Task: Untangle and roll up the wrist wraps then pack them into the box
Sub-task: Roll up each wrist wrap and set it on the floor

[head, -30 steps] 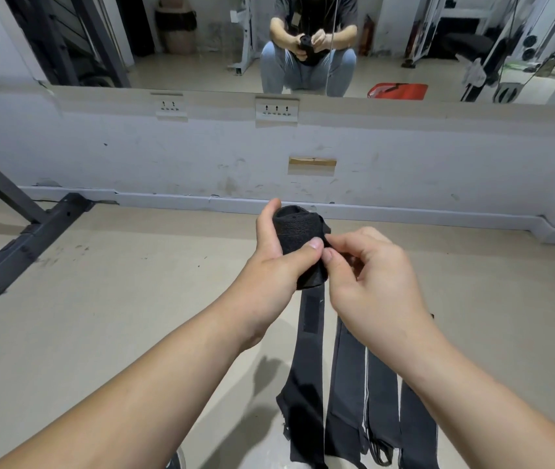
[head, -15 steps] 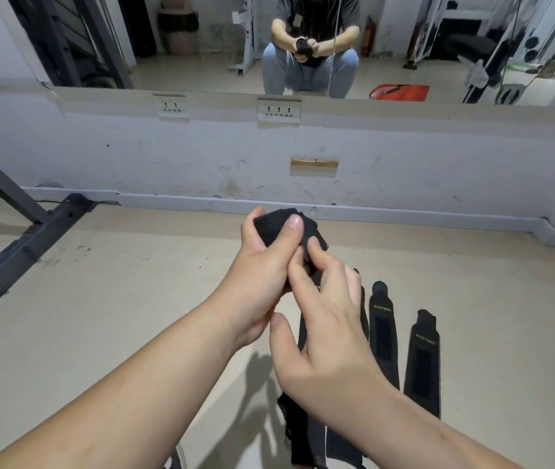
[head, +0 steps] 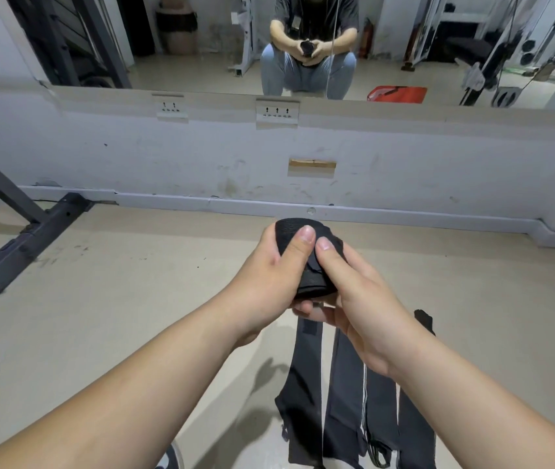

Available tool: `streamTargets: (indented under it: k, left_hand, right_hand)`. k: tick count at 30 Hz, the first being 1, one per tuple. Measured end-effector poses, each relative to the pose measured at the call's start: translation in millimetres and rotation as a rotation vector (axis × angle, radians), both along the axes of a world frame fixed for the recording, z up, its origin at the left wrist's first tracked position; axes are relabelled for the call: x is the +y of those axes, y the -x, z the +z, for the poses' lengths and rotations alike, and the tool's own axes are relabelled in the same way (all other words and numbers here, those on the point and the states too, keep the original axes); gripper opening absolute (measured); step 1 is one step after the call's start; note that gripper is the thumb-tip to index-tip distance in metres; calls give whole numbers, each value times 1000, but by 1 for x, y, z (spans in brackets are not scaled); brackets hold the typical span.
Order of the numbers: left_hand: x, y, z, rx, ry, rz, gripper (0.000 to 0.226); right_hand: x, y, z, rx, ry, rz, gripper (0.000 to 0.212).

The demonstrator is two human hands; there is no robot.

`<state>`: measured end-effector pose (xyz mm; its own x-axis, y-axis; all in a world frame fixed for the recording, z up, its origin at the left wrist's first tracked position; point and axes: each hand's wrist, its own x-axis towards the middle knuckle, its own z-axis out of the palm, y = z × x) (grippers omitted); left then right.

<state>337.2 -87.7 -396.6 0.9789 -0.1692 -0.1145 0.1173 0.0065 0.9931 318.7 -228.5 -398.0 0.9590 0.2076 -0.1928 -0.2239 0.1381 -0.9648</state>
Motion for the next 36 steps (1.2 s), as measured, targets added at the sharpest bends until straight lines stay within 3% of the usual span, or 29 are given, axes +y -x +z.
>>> streamTargets:
  k: [9, 17, 21, 26, 29, 31, 36]
  left_hand:
    - [2, 1, 3, 200, 239, -42, 44]
    - [5, -2, 2, 252, 249, 11, 39]
    - [2, 1, -5, 176, 201, -11, 47]
    - [6, 1, -13, 68, 109, -92, 51]
    - [4, 0, -17, 20, 66, -33, 40]
    - [0, -1, -18, 19, 49, 0, 33]
    - [-1, -7, -26, 55, -69, 51, 25]
  right_hand:
    - [-9, -7, -6, 63, -34, -59, 31]
    - [-11, -12, -12, 96, -63, -116, 36]
    - [-7, -9, -16, 85, -85, -46, 27]
    - [-15, -11, -11, 221, -259, -54, 41]
    - [-18, -15, -8, 265, -292, -18, 33]
    - [-17, -17, -8, 244, -209, 12, 29]
    - [-12, -14, -16, 100, 271, -31, 30]
